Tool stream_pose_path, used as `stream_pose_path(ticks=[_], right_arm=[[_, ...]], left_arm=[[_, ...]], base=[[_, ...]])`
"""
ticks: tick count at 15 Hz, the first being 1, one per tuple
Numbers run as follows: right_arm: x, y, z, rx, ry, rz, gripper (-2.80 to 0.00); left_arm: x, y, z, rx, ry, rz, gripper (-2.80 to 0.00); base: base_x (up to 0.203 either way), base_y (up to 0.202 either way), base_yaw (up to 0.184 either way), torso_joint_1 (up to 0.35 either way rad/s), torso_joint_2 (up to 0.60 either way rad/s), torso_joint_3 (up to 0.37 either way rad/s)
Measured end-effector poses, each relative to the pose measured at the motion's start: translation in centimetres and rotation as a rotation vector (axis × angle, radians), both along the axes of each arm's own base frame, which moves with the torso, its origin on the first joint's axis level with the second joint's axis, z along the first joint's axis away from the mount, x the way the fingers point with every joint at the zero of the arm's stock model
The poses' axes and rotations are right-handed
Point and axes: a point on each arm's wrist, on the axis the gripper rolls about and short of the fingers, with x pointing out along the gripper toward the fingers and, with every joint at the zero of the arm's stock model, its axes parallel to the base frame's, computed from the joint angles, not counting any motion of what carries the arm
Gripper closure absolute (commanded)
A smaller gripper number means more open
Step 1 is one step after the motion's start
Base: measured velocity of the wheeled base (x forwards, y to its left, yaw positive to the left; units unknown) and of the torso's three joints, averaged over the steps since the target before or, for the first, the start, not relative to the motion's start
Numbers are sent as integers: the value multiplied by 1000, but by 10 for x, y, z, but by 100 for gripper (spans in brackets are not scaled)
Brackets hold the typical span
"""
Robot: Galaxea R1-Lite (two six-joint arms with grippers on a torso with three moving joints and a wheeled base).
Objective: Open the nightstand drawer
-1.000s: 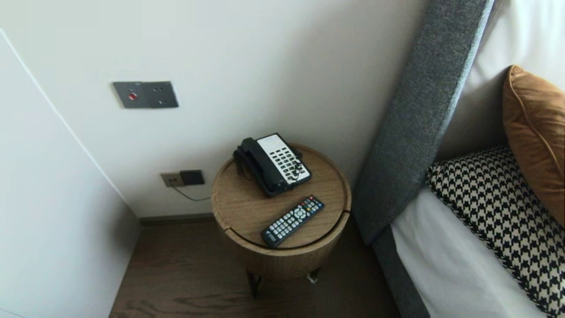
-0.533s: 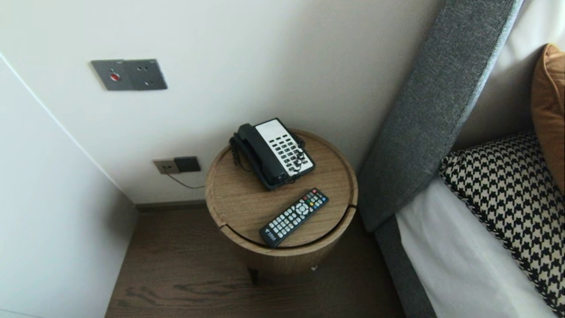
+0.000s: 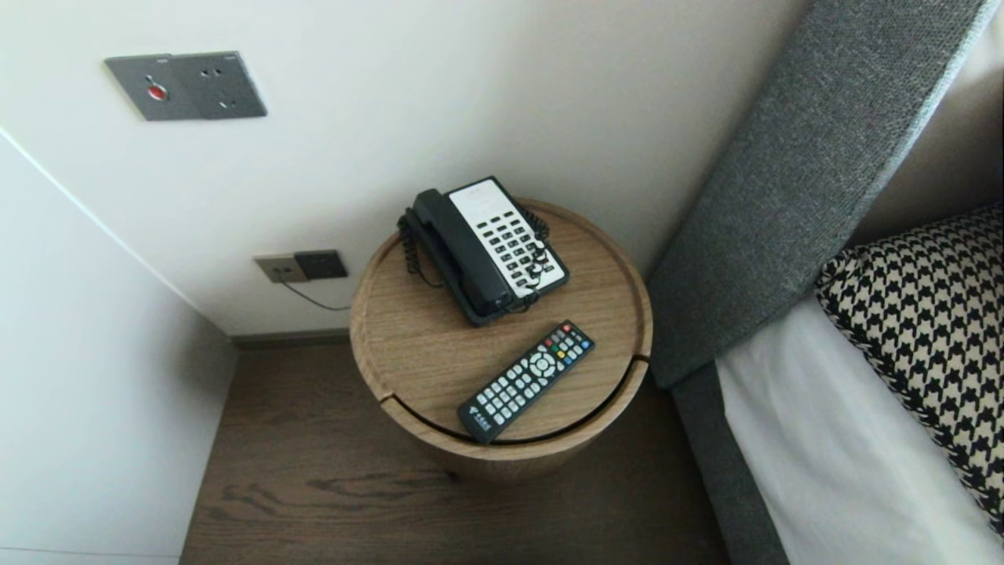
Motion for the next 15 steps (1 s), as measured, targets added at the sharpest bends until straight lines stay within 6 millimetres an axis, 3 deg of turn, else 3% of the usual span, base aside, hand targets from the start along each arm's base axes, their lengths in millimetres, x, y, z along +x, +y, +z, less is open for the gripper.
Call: stream_pose_path(ticks=[4,15], right_arm=[[0,0,0,-1,0,1,0],[0,0,0,-1,0,1,0]], left_arm=[[0,0,0,2,1,0,0],[0,0,0,3,2,-1,0]], base=[[0,0,0,-1,3,-129],[0,0,0,1,1,-3]])
